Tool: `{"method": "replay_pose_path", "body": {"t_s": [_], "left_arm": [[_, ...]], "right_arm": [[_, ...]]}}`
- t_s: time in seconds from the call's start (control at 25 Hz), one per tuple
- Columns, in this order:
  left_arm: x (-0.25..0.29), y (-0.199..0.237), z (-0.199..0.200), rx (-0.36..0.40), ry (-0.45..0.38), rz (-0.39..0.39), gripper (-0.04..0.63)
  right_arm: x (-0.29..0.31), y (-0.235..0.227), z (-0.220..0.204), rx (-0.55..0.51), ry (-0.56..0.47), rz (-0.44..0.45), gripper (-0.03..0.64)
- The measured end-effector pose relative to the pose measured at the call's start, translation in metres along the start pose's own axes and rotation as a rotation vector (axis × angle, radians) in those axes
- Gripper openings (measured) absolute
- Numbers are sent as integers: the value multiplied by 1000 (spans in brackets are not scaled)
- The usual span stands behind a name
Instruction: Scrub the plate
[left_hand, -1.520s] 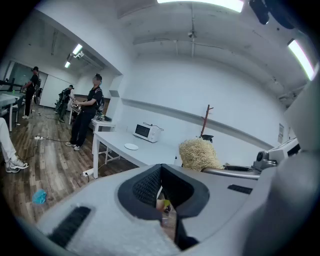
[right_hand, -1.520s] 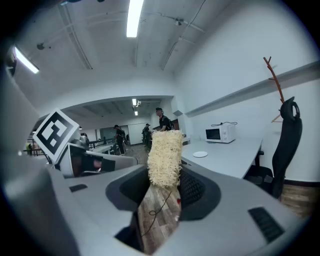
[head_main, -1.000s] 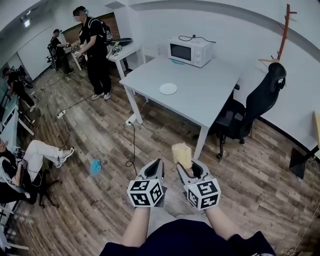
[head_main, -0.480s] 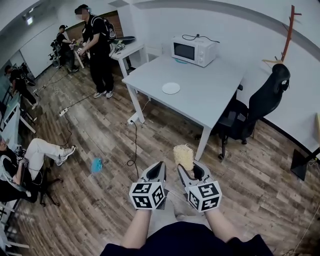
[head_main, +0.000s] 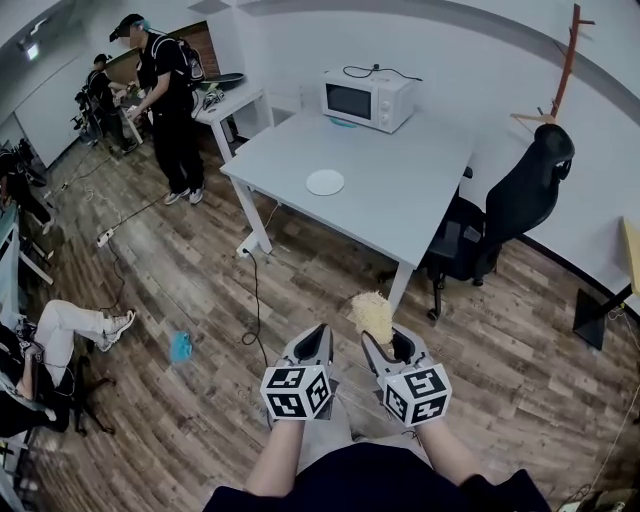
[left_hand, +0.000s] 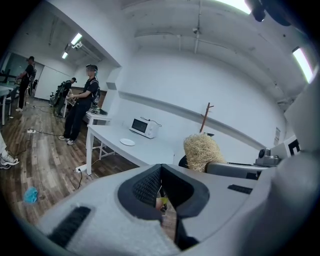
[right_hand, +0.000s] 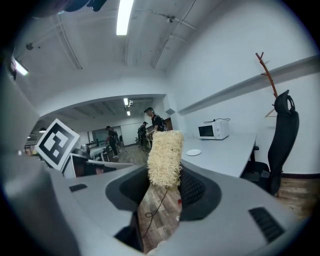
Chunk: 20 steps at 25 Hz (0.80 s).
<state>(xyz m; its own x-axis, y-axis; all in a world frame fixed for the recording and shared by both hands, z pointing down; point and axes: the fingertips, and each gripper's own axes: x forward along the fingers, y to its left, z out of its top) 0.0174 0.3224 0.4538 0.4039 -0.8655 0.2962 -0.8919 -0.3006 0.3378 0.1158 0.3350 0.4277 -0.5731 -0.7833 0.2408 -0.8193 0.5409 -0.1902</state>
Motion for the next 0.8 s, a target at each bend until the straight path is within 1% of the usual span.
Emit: {"method": "replay_pose_path", "body": {"t_s": [0.28,0.56,0.8], "left_arm": [[54,51,30,4,10,-26,18],[107,99,72,33,37,-86,18],[146,138,102,36,60,-117,18]], "right_arm": [[71,-17,18,-6,-5,-23,172],[151,-23,45,-13,2,-50,172],[213,-30,64,-12,18,-67,172]]}}
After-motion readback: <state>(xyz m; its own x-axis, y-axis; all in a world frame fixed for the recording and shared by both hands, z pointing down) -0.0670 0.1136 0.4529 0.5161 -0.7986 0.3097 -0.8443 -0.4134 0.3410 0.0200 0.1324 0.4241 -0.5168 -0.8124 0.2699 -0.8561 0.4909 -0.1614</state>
